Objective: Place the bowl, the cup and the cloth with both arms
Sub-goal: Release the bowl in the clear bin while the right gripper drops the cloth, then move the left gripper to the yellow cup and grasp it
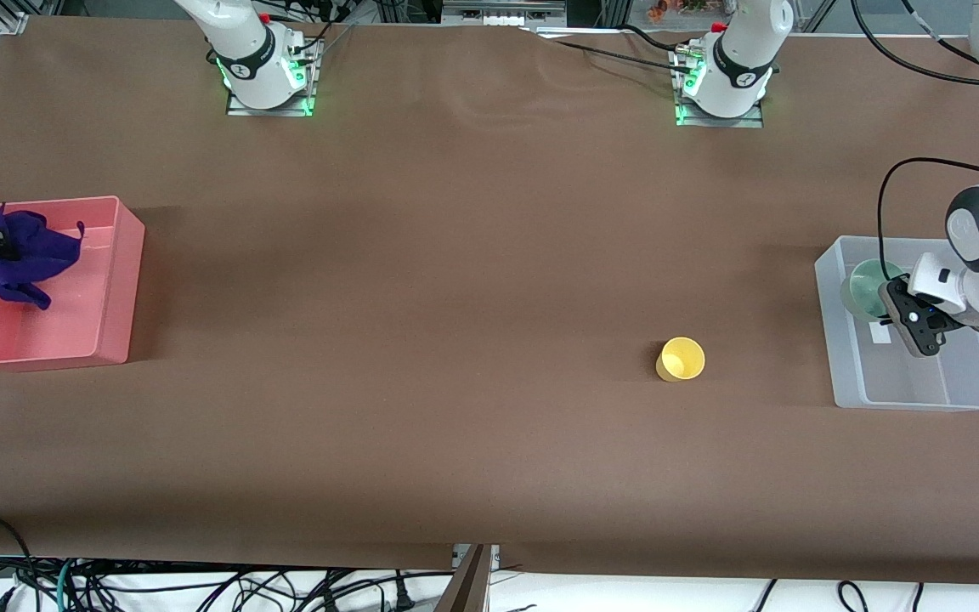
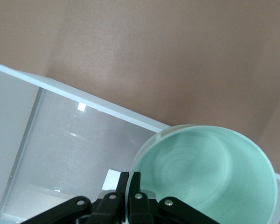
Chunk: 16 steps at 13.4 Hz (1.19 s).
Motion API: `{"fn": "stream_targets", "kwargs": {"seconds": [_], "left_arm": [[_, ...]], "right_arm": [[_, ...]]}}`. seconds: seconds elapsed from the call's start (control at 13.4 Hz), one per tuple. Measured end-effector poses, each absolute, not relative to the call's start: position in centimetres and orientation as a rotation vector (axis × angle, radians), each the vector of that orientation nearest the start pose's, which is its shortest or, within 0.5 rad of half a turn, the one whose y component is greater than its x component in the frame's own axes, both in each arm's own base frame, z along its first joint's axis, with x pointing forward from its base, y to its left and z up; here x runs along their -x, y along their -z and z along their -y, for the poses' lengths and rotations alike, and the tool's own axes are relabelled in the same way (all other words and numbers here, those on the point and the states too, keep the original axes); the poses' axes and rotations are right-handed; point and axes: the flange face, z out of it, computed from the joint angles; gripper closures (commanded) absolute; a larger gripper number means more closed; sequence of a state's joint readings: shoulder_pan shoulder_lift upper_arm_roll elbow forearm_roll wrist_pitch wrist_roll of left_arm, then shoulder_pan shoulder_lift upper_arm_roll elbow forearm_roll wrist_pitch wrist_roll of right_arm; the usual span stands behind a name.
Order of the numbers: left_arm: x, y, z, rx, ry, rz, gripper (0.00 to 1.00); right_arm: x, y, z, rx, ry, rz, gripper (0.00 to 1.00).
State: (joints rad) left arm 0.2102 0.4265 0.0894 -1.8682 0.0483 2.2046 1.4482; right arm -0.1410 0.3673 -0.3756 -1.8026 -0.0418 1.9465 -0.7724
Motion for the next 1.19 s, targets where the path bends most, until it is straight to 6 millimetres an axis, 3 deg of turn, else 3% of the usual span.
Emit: {"fn": "stream_targets", "kwargs": {"seconds": [0.07, 0.15, 0.22, 0.3, 0.45, 0.52, 0.6, 0.67, 0.75, 0.9, 1.04, 1.19], "left_arm": [[-59.9, -27.9, -18.8, 2.614, -0.177, -1.752, 1.0], [-59.7, -27.4, -19.8, 2.615, -0.182, -1.736, 1.0], [-59.4, -26.2, -21.0, 2.612, -0.2, -1.721, 1.0], [-59.0, -24.5, -22.0, 2.625, -0.212, -1.706, 1.0], [-58.6, -22.3, -23.0, 2.644, -0.227, -1.692, 1.0], [-58.5, -21.9, -23.1, 2.647, -0.231, -1.692, 0.77], [-58.5, -21.8, -23.1, 2.648, -0.232, -1.692, 0.08], [-58.5, -21.8, -23.0, 2.649, -0.232, -1.69, 0.0], [-58.6, -21.9, -23.0, 2.649, -0.228, -1.686, 0.0], [-59.3, -22.9, -23.0, 2.639, -0.2, -1.672, 0.0], [-60.9, -26.4, -21.8, 2.632, -0.119, -1.614, 0.0], [-61.9, -31.5, -18.6, 2.705, -0.06, -1.476, 0.0]], "right_arm": [[-52.7, -31.5, 30.8, 3.112, -0.401, 0.43, 1.0], [-51.5, -29.1, 31.6, 3.124, -0.384, 0.428, 0.88], [-50.6, -27.1, 31.9, 3.133, -0.377, 0.427, 0.14], [-50.2, -25.8, 31.9, 3.135, -0.381, 0.429, 0.0], [-50.8, -25.7, 31.5, 3.14, -0.344, 0.422, 0.0], [-51.7, -26.7, 31.3, 3.144, -0.294, 0.412, 0.0], [-53.0, -28.5, 30.7, 3.144, -0.242, 0.413, 0.0], [-54.5, -30.8, 29.8, 3.129, -0.212, 0.433, 0.0], [-56.1, -33.8, 28.2, 3.105, -0.201, 0.466, 0.0], [-59.1, -41.4, 23.0, 3.064, -0.181, 0.49, 0.0], [-60.9, -48.0, 16.0, 3.051, -0.153, 0.448, 0.0], [-61.4, -52.3, 9.7, 3.056, -0.115, 0.401, 0.0]]}}
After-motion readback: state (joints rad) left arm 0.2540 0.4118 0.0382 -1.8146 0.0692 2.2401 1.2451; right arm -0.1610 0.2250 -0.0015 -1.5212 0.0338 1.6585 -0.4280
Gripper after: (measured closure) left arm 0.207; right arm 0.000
